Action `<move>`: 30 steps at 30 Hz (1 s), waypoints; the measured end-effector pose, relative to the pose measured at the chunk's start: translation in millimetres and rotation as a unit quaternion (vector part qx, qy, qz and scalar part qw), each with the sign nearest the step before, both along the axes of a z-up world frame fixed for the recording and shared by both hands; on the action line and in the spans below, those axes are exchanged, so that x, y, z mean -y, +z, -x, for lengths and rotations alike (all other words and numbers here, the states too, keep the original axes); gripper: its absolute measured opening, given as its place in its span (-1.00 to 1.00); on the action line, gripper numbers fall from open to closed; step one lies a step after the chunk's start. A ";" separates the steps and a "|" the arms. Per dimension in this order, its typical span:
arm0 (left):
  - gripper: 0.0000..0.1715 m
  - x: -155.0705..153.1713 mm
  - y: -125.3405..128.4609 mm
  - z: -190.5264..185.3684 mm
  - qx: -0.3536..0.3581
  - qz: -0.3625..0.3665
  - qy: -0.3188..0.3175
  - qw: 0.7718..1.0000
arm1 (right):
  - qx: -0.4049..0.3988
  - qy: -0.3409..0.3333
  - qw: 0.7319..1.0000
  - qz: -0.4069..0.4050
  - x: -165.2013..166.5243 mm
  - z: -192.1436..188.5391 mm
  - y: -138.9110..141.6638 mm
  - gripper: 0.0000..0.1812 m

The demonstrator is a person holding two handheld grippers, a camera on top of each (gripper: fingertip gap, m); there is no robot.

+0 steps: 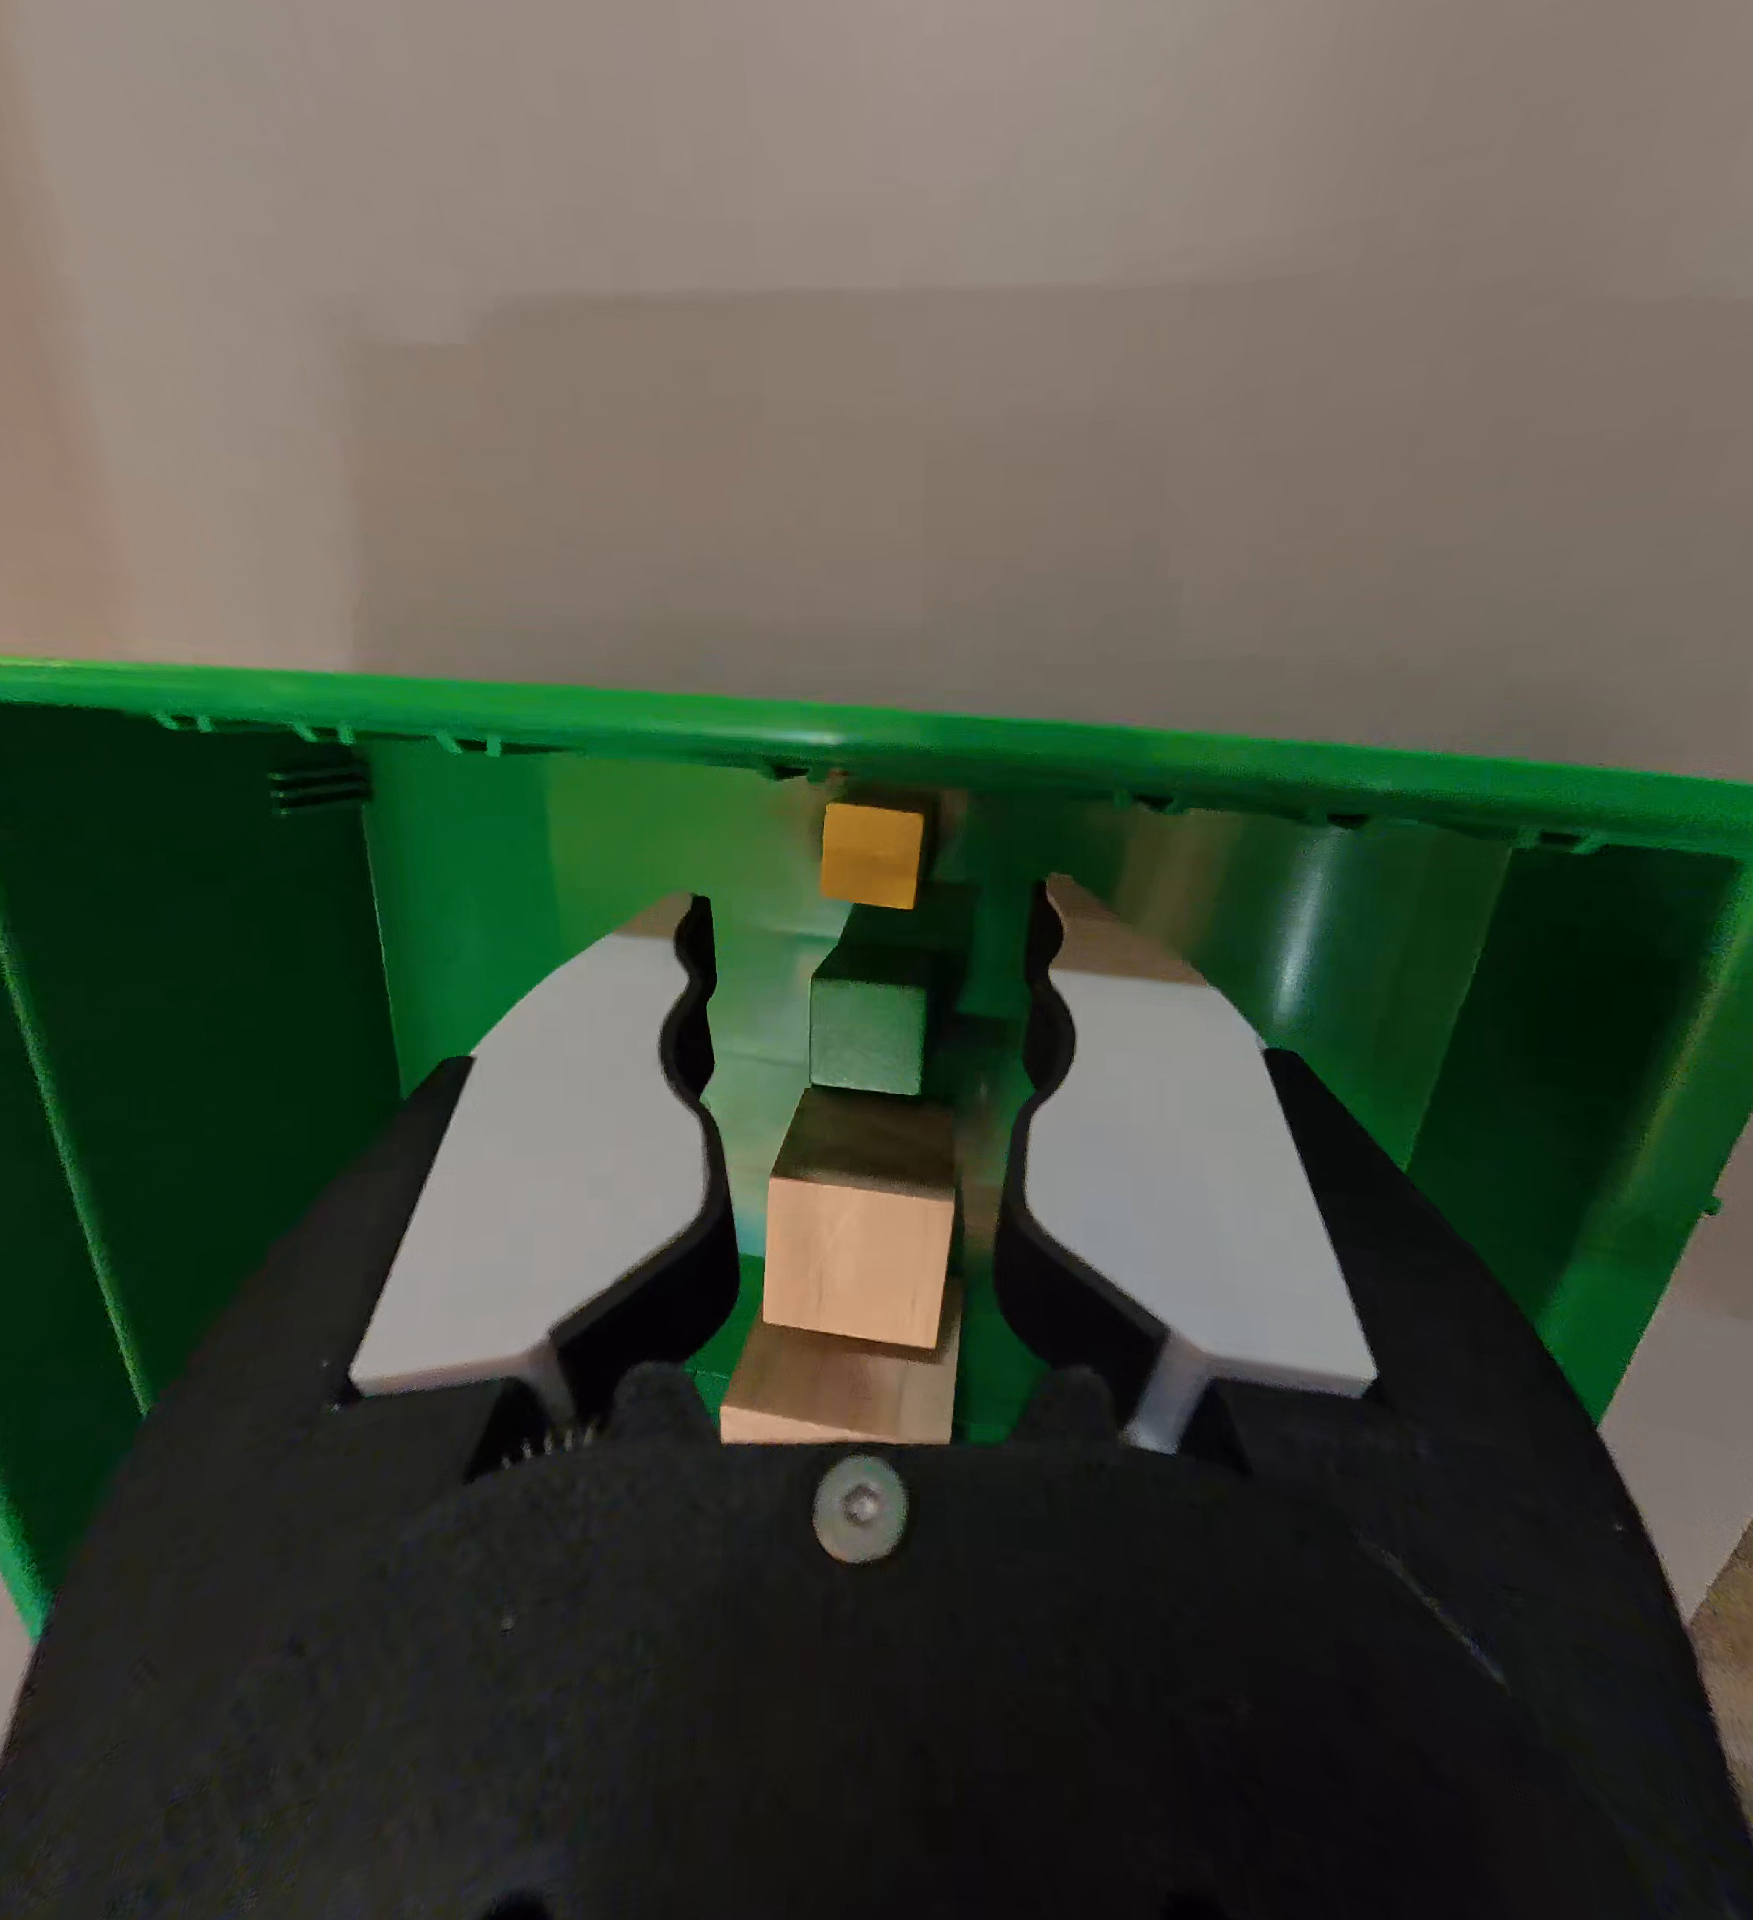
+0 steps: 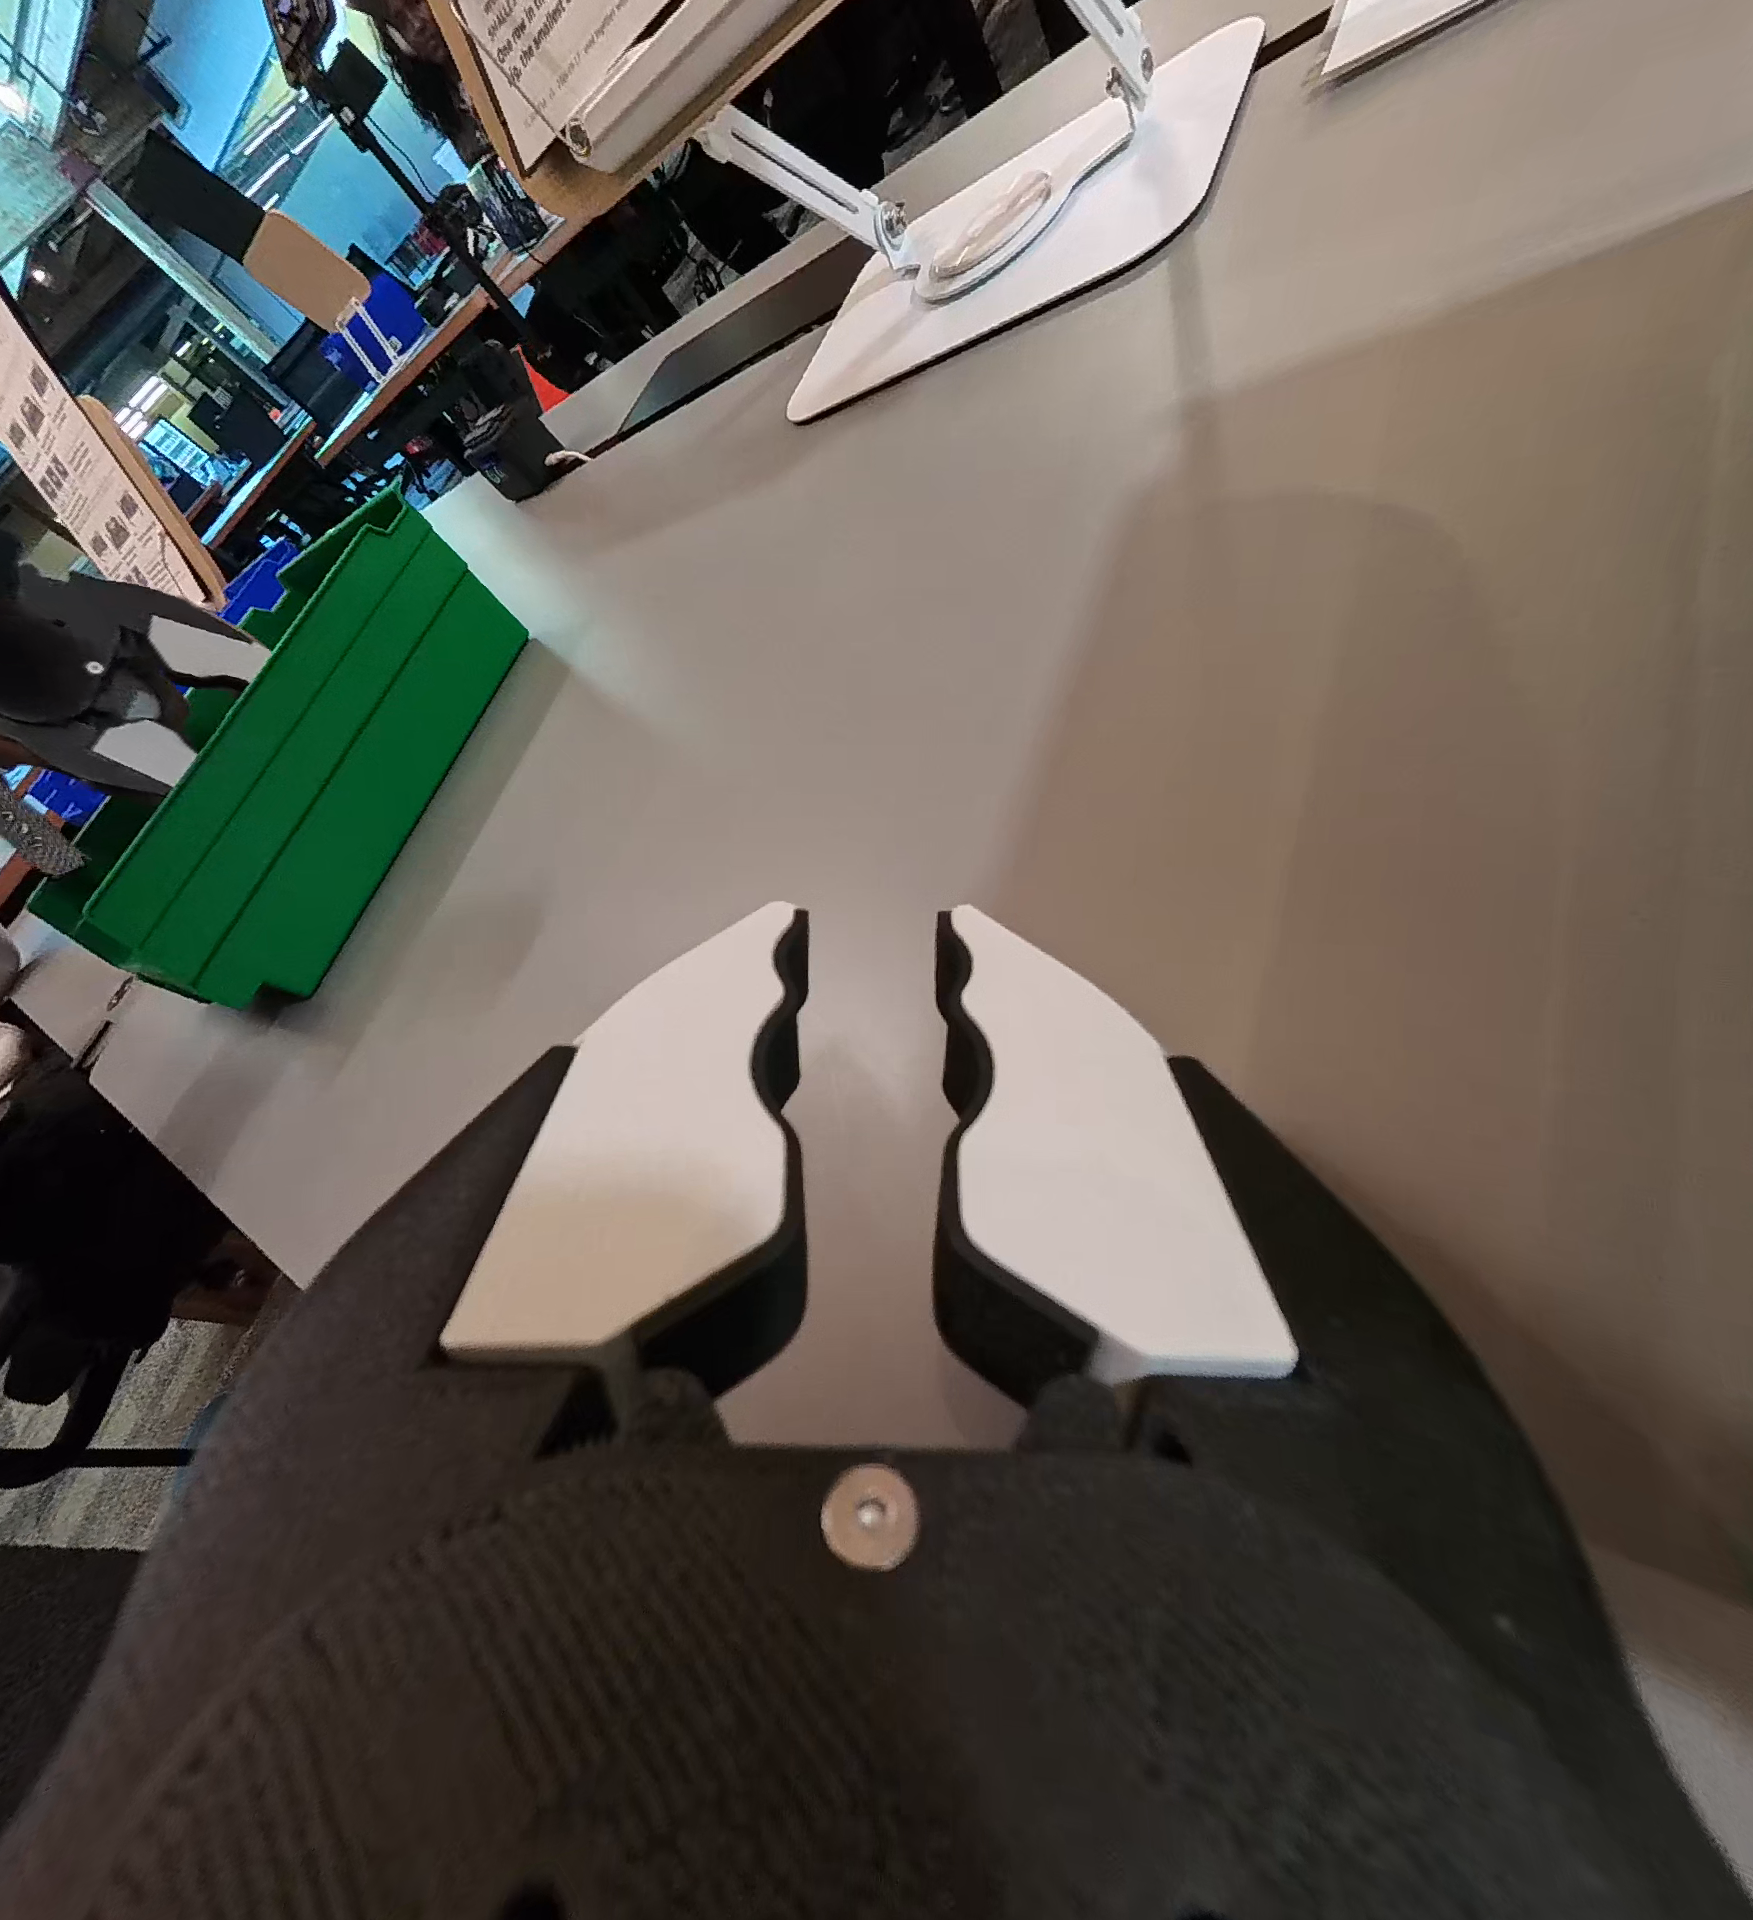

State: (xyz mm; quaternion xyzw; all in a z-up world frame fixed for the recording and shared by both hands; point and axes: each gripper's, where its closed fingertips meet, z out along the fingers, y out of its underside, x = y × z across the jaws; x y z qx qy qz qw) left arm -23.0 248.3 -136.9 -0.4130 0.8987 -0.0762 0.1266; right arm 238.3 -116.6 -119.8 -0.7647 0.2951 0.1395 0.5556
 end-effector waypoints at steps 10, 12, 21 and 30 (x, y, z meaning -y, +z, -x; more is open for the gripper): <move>-0.45 -1.9 -25.0 -5.0 -0.046 -0.007 -0.007 0.999 | -0.009 -0.003 1.000 -0.003 -0.1 -2.2 -0.7 -0.74; -0.67 -3.3 -24.9 -5.4 -0.043 -0.005 -0.006 0.999 | -0.013 -0.003 1.000 -0.005 -0.2 -2.6 -0.6 -0.74; -0.75 -4.3 -6.9 -12.8 -0.002 0.022 0.026 0.999 | -0.029 -0.005 0.999 -0.017 0.2 -3.5 1.7 -0.74; -0.75 -20.8 174.3 -9.8 0.354 0.065 0.187 0.914 | -0.009 0.030 0.999 -0.033 -10.7 9.2 13.5 -0.74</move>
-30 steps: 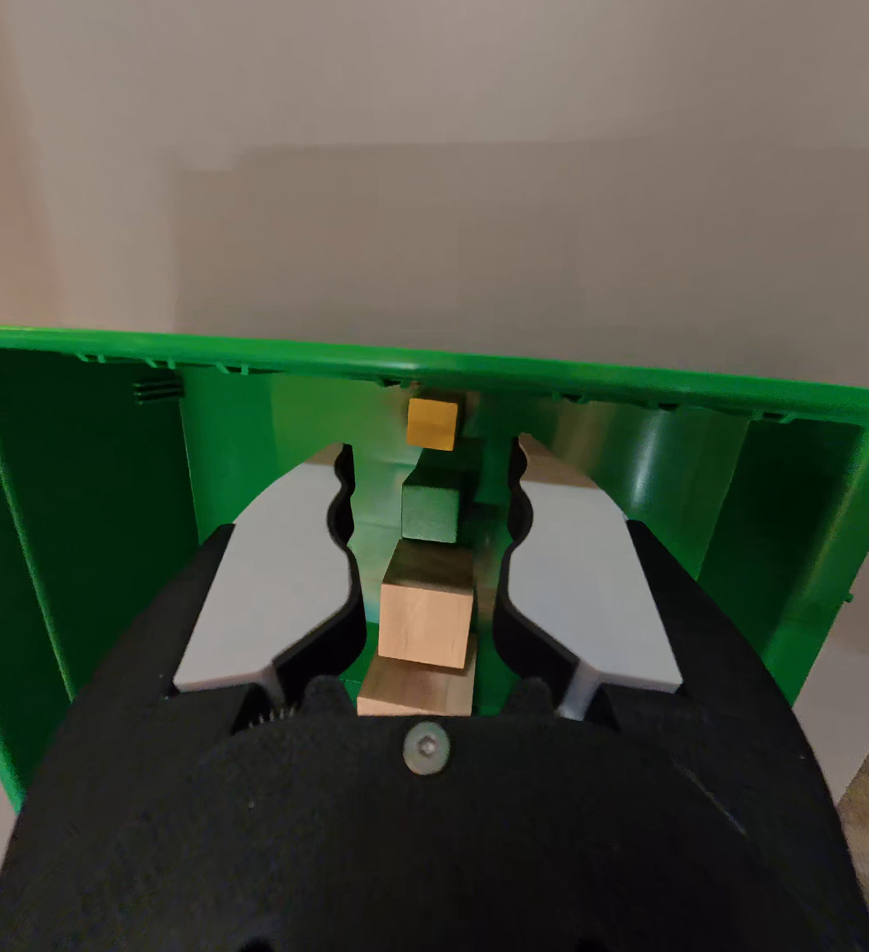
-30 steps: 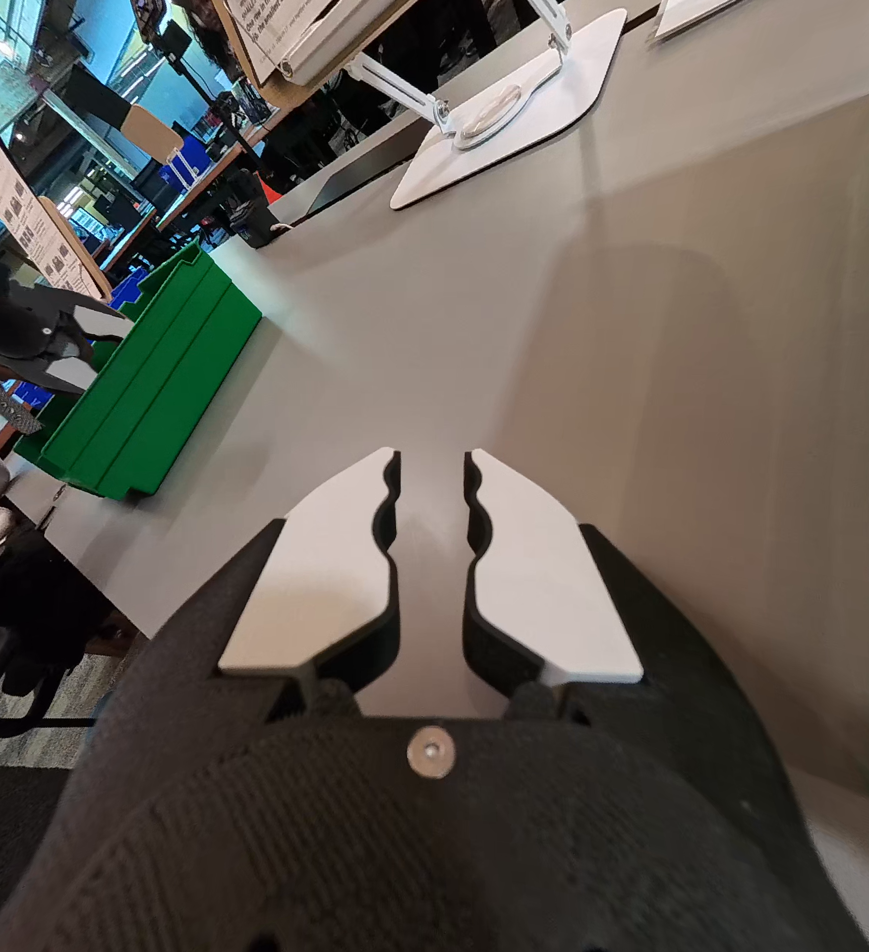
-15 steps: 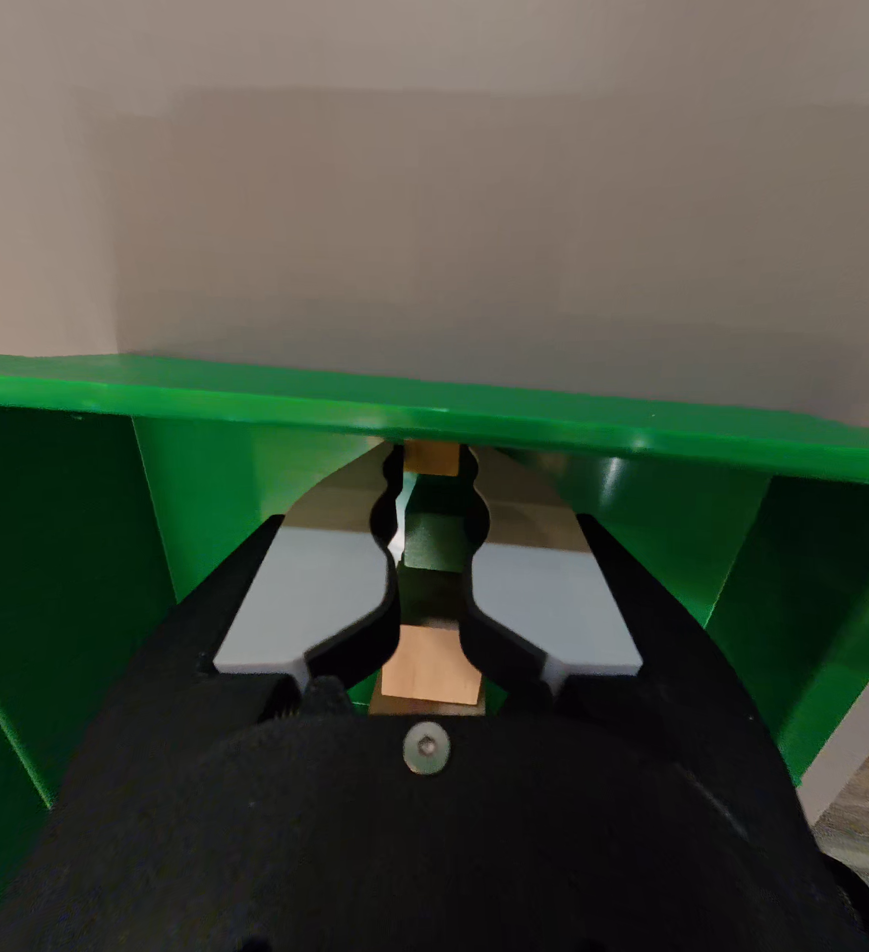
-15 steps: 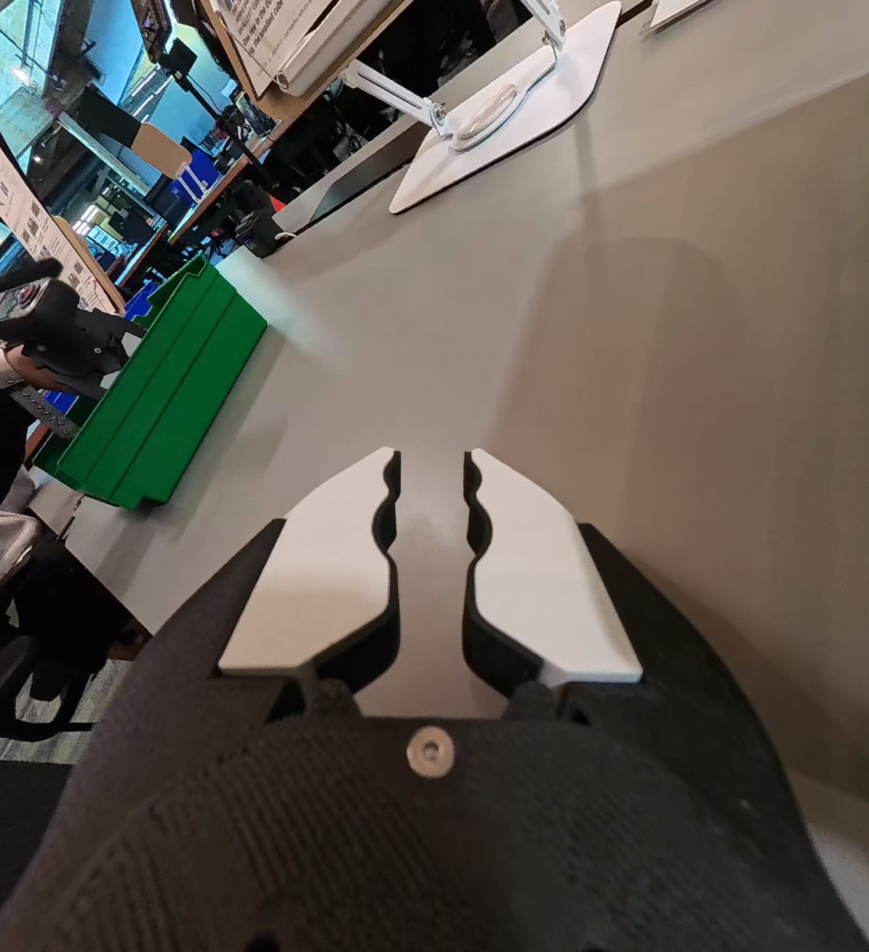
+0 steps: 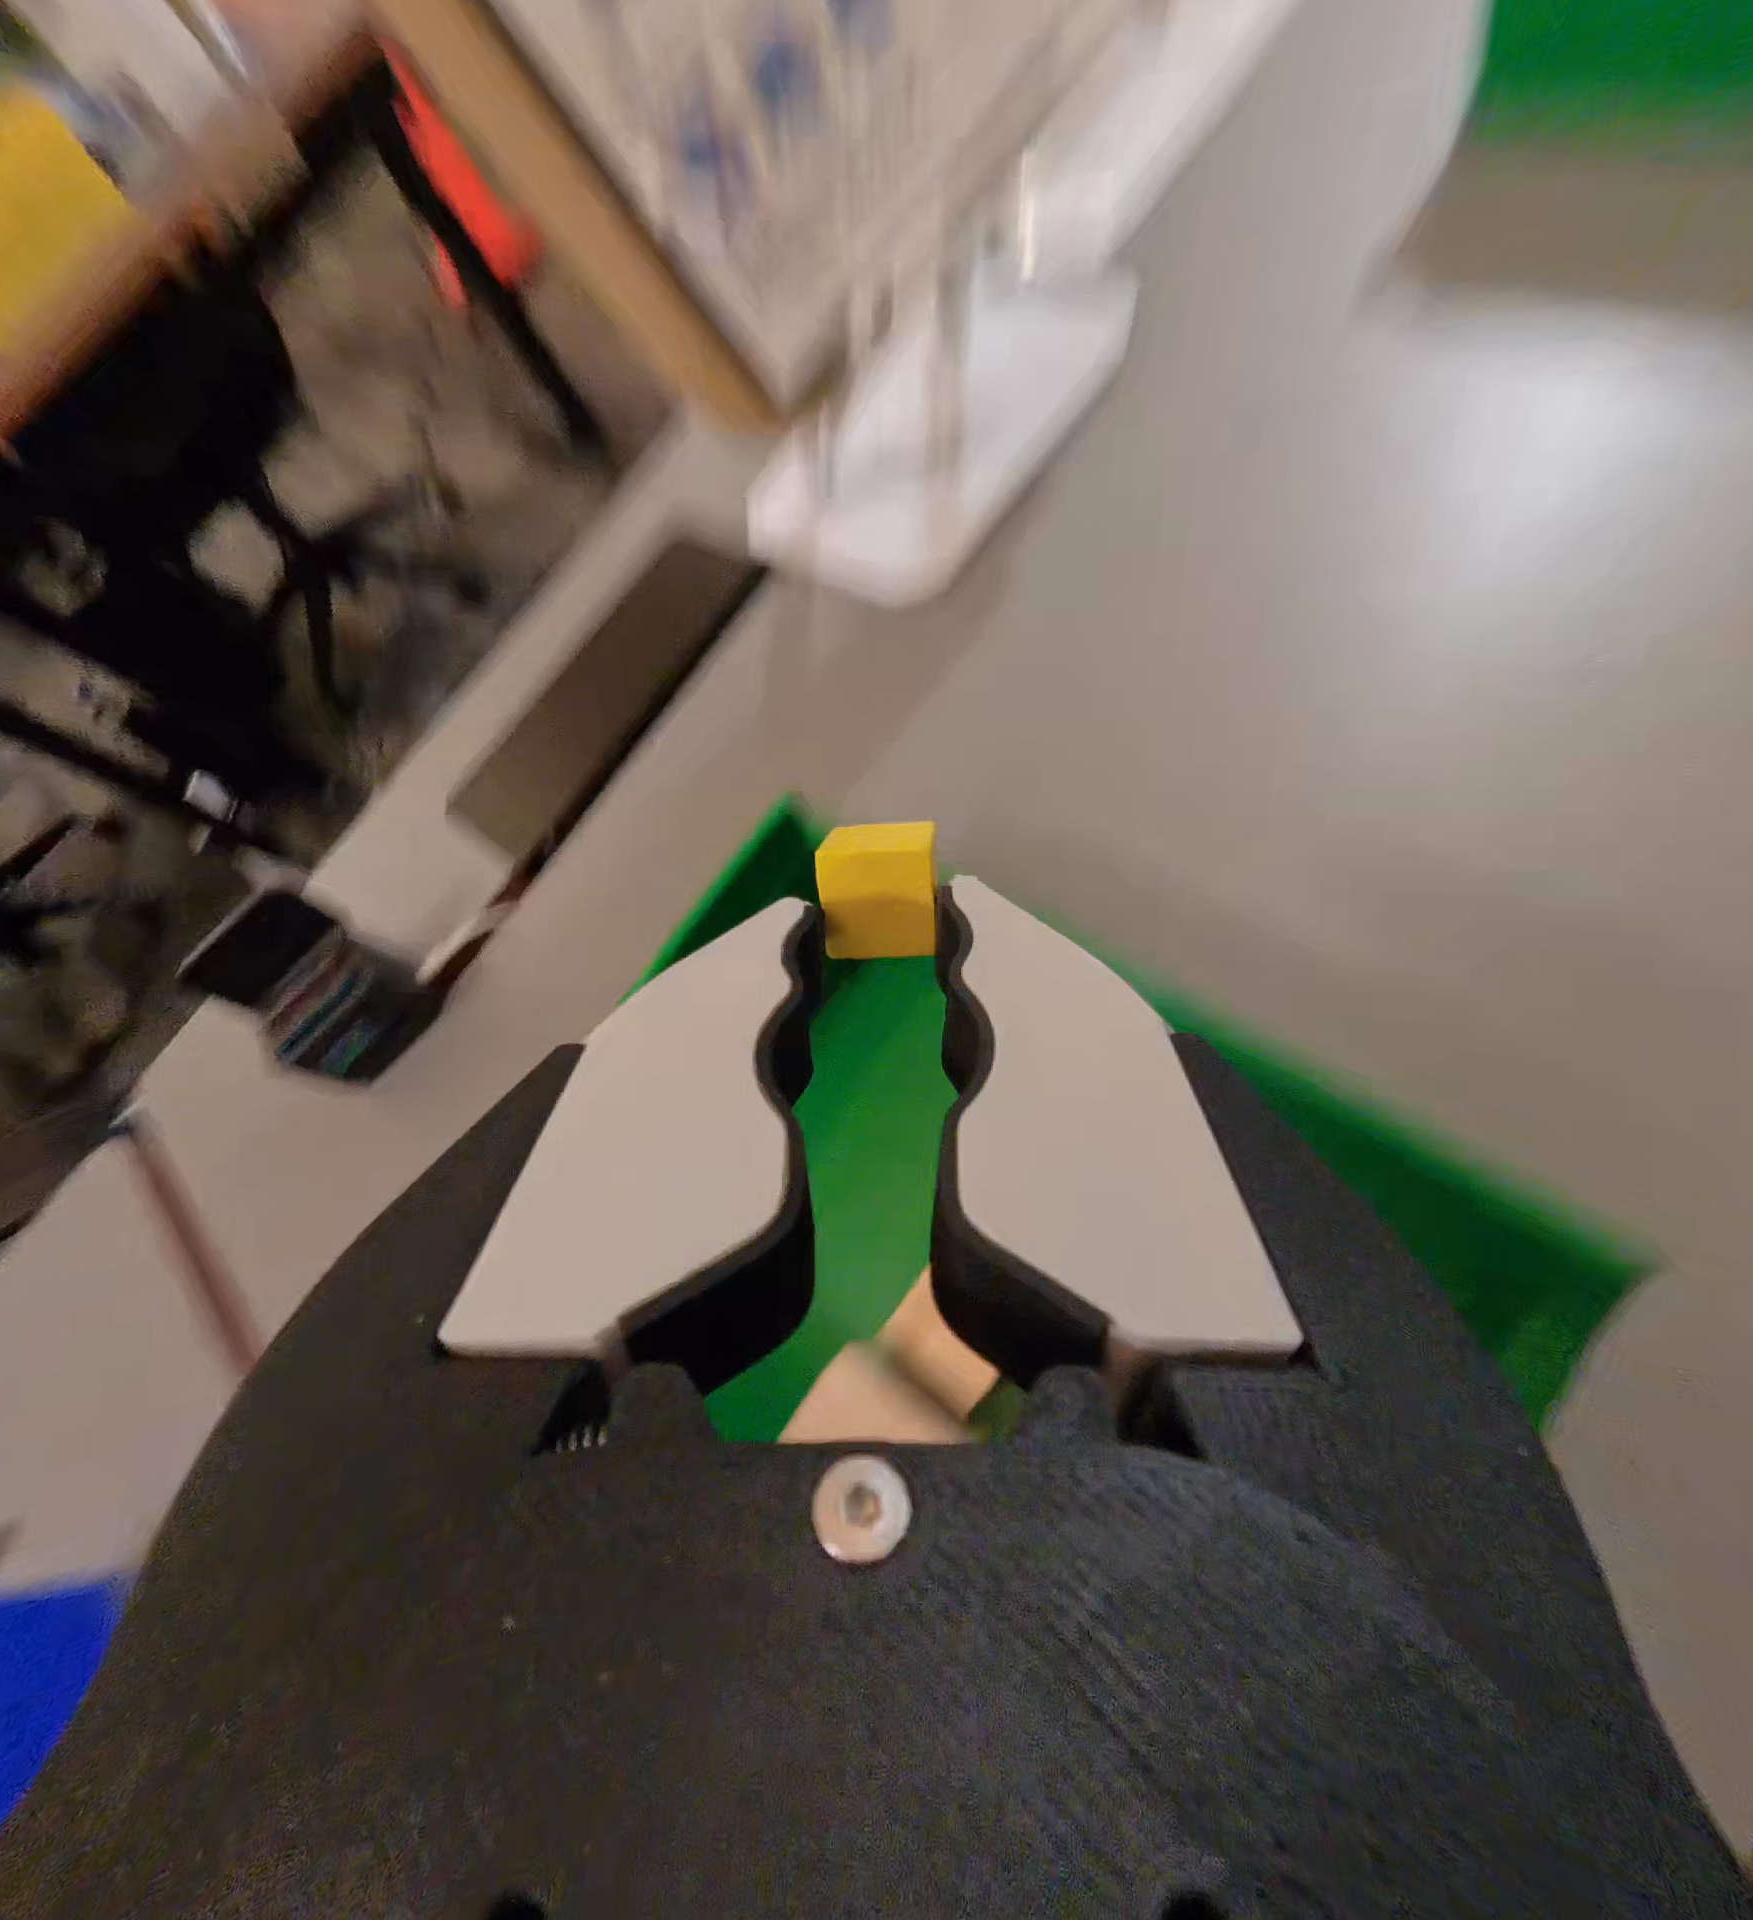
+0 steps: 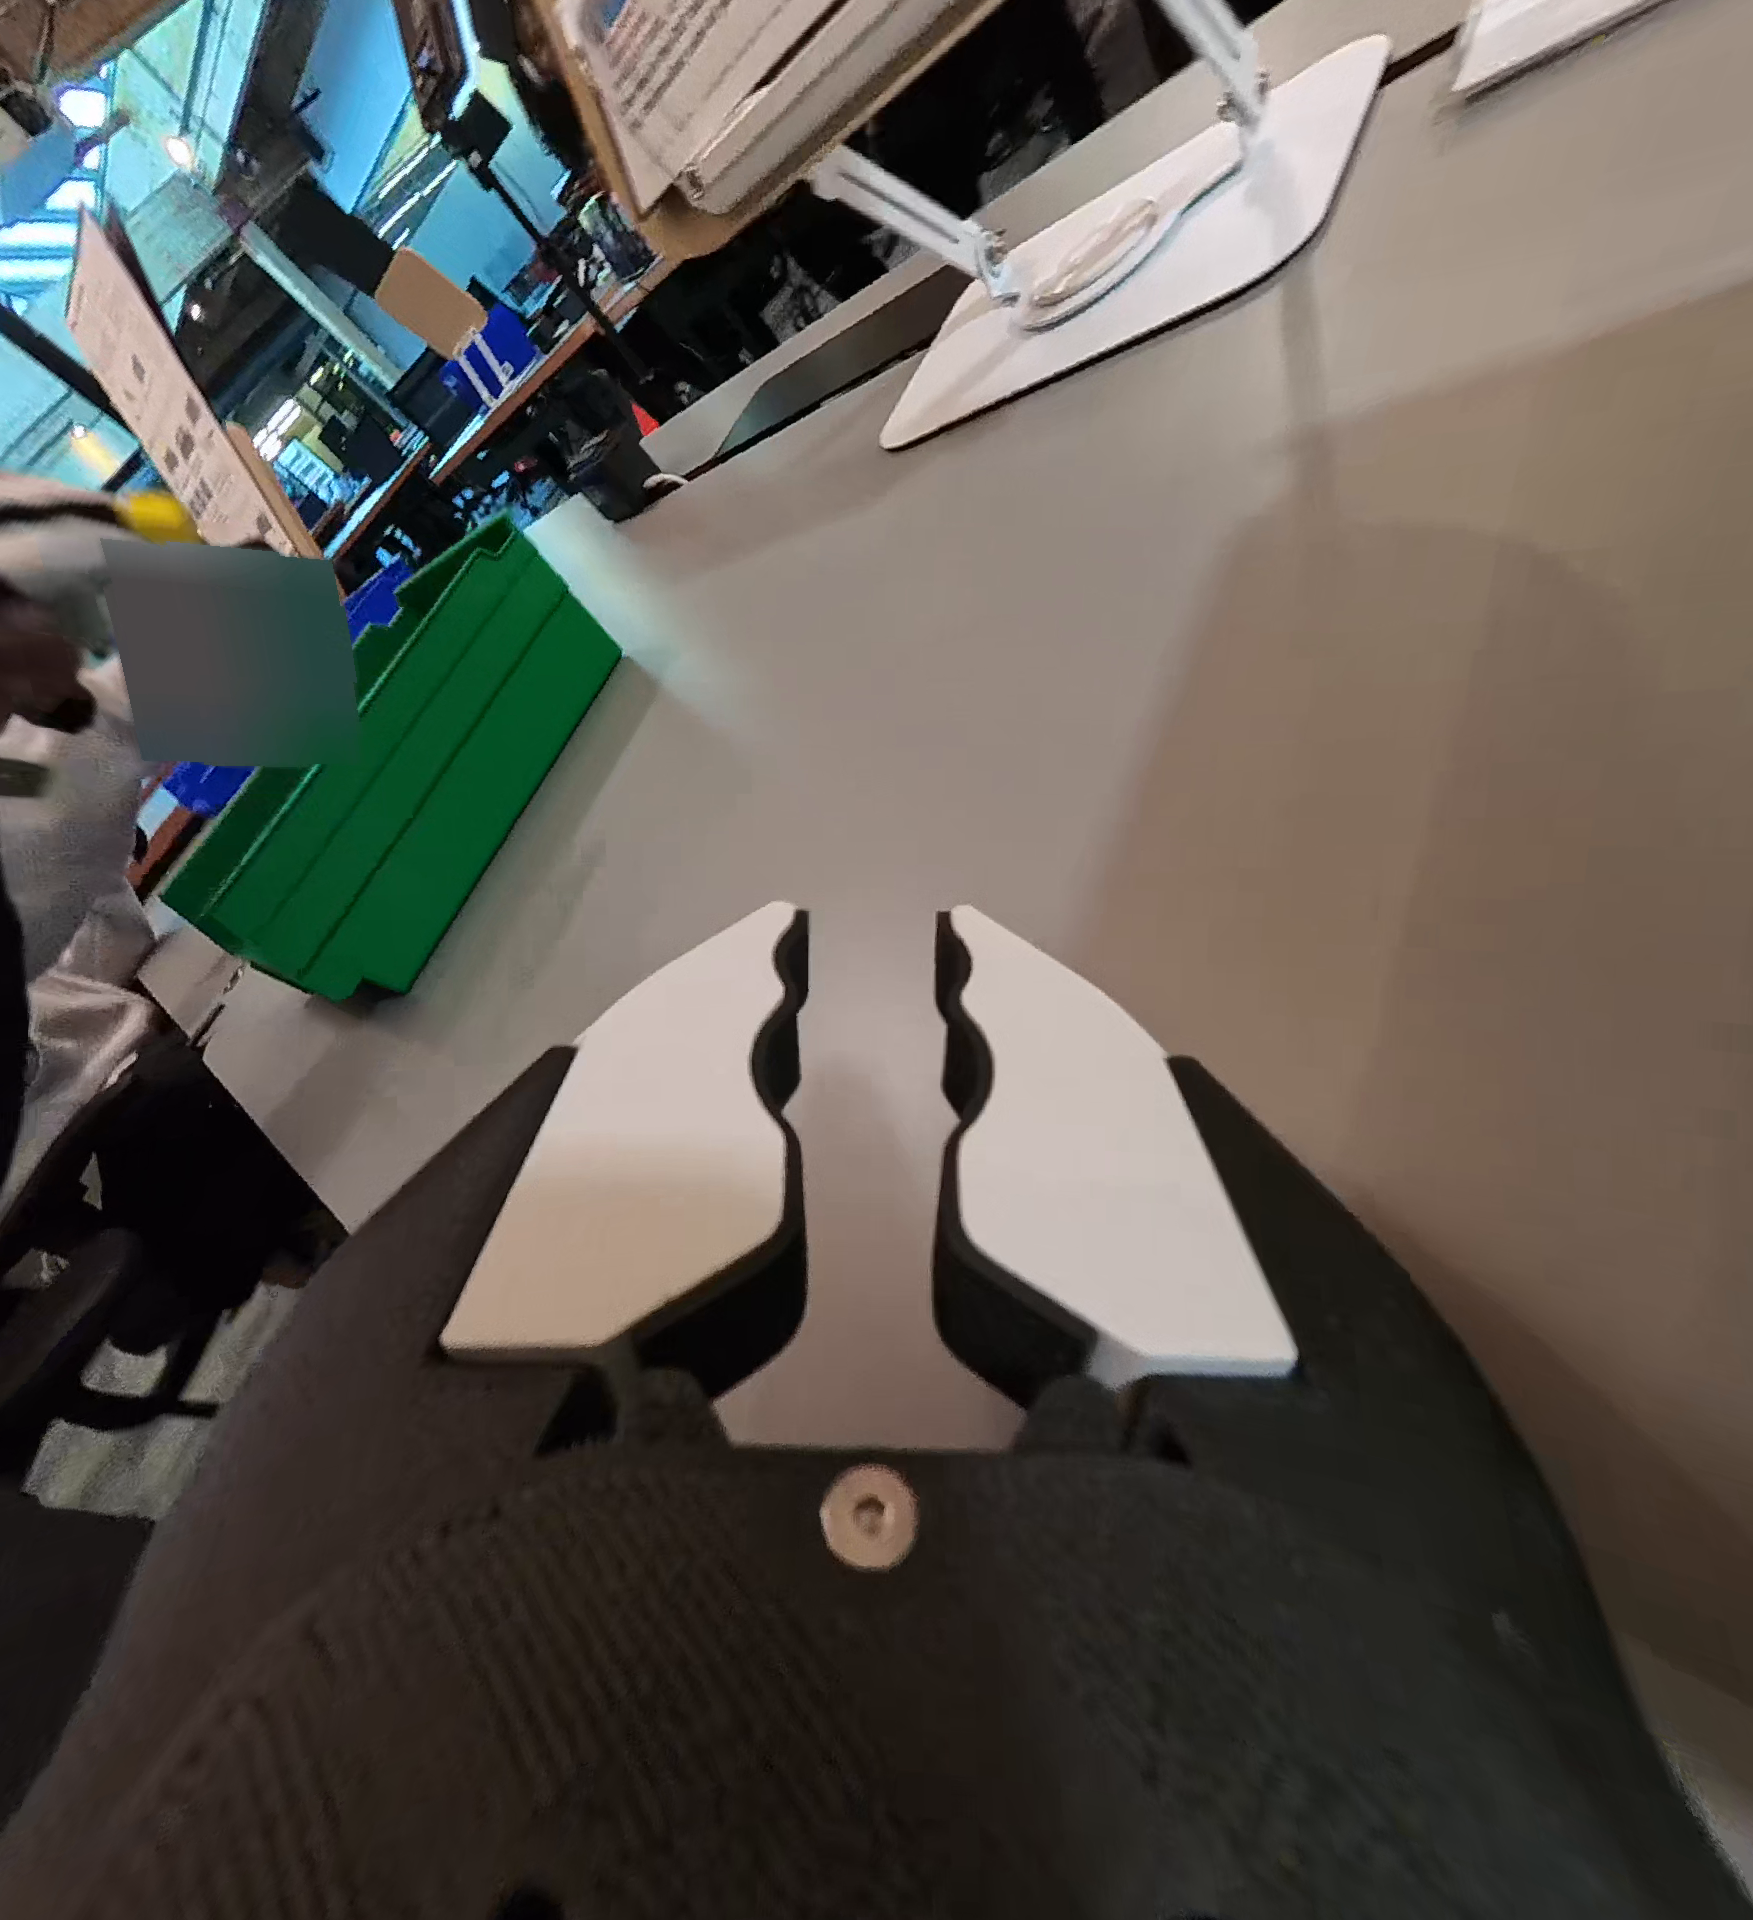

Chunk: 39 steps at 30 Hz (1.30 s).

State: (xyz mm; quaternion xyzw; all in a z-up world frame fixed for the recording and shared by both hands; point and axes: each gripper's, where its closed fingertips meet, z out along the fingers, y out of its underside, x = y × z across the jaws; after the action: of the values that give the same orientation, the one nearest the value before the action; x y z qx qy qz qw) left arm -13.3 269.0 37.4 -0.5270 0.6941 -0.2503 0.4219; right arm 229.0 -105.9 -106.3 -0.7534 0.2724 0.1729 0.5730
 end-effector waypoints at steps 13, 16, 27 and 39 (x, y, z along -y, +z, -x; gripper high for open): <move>-0.76 248.7 -9.6 -75.2 0.244 0.559 -0.087 0.788 | -0.008 0.240 0.950 -0.198 -59.9 116.0 91.6 -0.48; -0.77 286.3 -38.8 -86.0 0.202 0.619 -0.115 0.751 | -0.031 0.259 0.941 -0.217 -40.4 123.4 88.3 -0.61; -0.76 341.0 -84.6 -103.3 0.112 0.538 -0.210 0.809 | -0.136 0.244 0.938 -0.206 -23.3 112.3 76.2 -0.65; -0.76 349.0 -88.6 -102.5 0.102 0.525 -0.236 0.812 | -0.061 0.262 0.951 -0.150 -22.6 124.8 57.9 -0.71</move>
State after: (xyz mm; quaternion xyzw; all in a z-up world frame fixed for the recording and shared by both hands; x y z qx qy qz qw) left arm 89.3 -80.0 -51.2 -0.4594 0.5138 -0.7204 0.0772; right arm 104.2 -83.3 -48.4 -0.6917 0.0709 0.4011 0.5964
